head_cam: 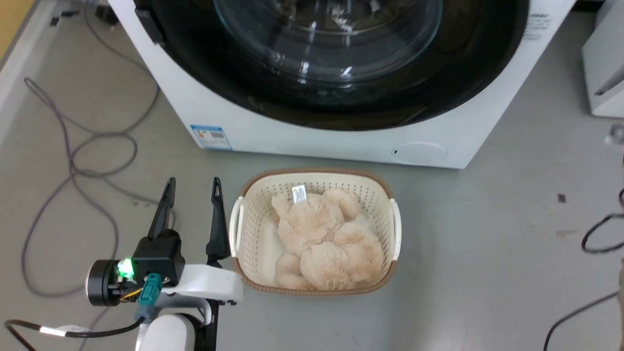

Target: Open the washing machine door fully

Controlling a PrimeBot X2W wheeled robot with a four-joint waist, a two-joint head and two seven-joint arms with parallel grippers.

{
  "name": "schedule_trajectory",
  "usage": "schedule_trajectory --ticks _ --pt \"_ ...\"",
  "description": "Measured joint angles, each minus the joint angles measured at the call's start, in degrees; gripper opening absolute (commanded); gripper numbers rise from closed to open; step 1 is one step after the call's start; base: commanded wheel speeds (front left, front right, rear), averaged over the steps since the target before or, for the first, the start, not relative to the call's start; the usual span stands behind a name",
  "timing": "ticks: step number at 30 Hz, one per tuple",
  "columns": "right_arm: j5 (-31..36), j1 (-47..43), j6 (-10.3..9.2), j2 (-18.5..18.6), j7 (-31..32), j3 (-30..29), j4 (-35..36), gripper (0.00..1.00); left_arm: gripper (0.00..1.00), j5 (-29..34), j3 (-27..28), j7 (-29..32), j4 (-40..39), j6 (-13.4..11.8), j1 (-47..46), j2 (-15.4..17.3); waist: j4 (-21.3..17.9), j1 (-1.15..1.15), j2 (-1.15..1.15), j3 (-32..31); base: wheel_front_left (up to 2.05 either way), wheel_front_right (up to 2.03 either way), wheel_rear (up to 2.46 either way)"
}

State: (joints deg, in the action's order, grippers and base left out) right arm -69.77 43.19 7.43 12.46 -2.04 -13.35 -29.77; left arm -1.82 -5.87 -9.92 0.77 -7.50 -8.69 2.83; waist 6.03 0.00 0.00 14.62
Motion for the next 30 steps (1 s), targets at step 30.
schedule_trajectory --ticks 30 --pt "-9.3 20.9 0.0 4.7 8.2 11.0 -14.9 0.0 1.0 -1.0 -2.9 -3.5 -0.5 -3.5 -4.3 0.0 4.5 0.0 0.0 8.9 0.0 0.0 0.0"
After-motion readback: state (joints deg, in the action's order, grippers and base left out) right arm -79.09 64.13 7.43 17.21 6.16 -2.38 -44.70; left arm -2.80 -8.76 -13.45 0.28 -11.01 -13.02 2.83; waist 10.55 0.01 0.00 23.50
